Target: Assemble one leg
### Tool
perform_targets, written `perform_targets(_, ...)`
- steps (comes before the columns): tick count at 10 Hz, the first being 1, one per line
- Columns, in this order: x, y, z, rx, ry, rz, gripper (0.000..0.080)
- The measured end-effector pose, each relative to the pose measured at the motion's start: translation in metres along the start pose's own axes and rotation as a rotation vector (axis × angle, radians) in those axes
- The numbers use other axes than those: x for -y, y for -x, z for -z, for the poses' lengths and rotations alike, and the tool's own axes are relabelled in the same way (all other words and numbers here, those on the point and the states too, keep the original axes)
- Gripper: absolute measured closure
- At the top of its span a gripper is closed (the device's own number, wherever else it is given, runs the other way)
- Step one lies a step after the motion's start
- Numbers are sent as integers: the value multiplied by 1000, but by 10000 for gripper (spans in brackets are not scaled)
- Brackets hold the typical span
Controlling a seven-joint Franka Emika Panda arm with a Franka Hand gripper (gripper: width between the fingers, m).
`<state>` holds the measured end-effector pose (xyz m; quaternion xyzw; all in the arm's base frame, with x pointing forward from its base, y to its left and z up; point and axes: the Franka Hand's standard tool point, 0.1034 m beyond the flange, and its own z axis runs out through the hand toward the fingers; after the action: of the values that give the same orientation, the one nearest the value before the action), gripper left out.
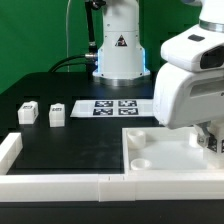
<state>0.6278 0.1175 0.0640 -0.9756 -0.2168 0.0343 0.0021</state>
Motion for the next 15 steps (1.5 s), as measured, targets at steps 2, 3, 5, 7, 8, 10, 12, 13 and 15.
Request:
perform_targets(2, 0, 0, -1, -1, -4, -70, 511)
perform_targets(3, -2, 1, -1, -1, -3, -199, 511)
perform_targets(5, 2, 0, -2, 1, -2, -516, 511)
perform_targets(7, 4, -1, -2, 4, -1, -769, 511)
perform_targets(8, 5, 0, -2, 10, -2, -906, 511)
perform_targets(10, 5, -1, -2, 8, -10, -1097, 509)
perform_targets(12, 6, -2, -2, 9, -15, -1263, 509)
perform_targets(13, 6, -2, -2, 10, -17, -1331, 509)
perform_targets(15, 6, -2, -2, 9, -17, -1253, 306)
